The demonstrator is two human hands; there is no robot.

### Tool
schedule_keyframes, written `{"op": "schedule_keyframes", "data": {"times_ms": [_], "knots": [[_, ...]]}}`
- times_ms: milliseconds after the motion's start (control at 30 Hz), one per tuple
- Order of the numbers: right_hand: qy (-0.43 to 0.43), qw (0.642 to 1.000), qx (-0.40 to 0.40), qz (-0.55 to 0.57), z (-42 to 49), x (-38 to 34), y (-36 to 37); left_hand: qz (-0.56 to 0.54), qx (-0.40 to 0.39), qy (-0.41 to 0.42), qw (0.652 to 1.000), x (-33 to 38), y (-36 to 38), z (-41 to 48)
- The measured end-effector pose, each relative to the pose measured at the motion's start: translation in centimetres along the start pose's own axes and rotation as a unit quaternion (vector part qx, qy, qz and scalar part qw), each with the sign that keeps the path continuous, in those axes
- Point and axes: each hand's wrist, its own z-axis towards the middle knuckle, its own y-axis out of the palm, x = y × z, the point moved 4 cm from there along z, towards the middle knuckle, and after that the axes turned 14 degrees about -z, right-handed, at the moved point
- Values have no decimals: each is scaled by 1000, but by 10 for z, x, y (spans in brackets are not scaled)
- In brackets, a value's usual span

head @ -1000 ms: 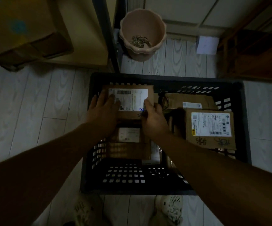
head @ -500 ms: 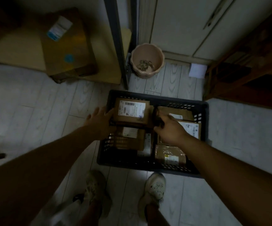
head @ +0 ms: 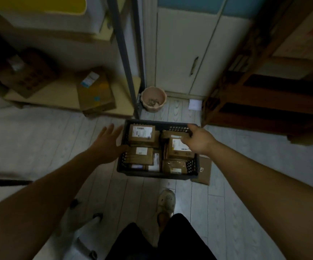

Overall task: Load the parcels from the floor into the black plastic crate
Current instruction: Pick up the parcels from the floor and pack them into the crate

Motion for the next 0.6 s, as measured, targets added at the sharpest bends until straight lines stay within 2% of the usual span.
{"op": "schedule_keyframes", "data": {"times_ms": [133,300,600], "knots": [[16,998,54,-15,-84,9,-16,58,-9,73,996,42,-2,-60],[27,996,82,-31,-171,35,-23,59,2,99,993,61,4,-110],[65,992,105,-19,-254,143,-42,46,7,172,984,162,64,-164]]}}
